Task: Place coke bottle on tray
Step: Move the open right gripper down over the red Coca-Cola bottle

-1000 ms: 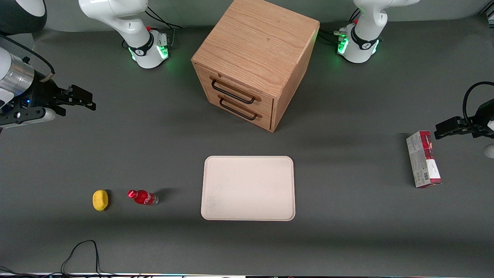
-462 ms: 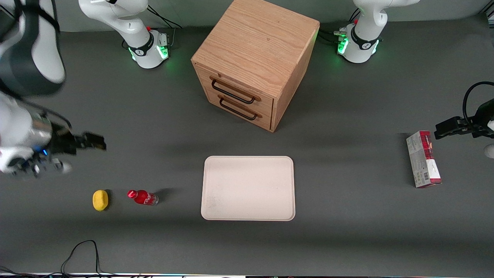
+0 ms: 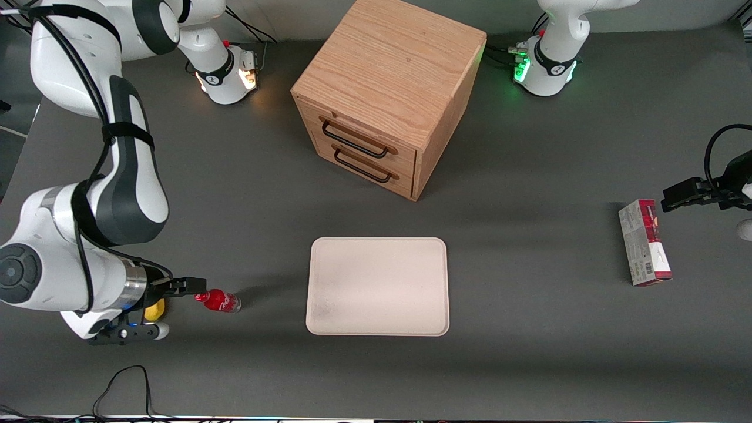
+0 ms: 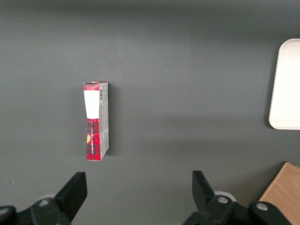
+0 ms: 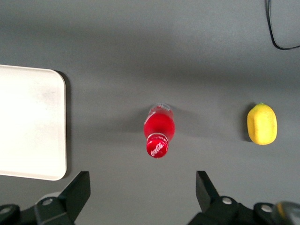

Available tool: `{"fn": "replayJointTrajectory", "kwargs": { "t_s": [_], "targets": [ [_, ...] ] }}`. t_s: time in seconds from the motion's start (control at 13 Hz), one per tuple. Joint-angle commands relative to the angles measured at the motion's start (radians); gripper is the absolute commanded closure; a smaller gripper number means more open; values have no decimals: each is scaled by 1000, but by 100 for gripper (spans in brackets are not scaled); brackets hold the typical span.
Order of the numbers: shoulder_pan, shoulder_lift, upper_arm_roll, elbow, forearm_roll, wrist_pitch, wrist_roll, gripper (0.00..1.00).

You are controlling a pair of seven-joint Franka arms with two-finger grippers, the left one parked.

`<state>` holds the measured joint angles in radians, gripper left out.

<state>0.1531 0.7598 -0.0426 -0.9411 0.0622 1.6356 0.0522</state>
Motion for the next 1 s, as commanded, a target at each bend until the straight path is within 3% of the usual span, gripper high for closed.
{"fn": "replayJointTrajectory", "kwargs": {
  "t_s": [0.0, 0.92],
  "targets": [
    [8, 12, 6, 28, -13, -14, 31, 0],
    [10, -10, 0, -249, -38, 279, 15, 0]
  ]
}}
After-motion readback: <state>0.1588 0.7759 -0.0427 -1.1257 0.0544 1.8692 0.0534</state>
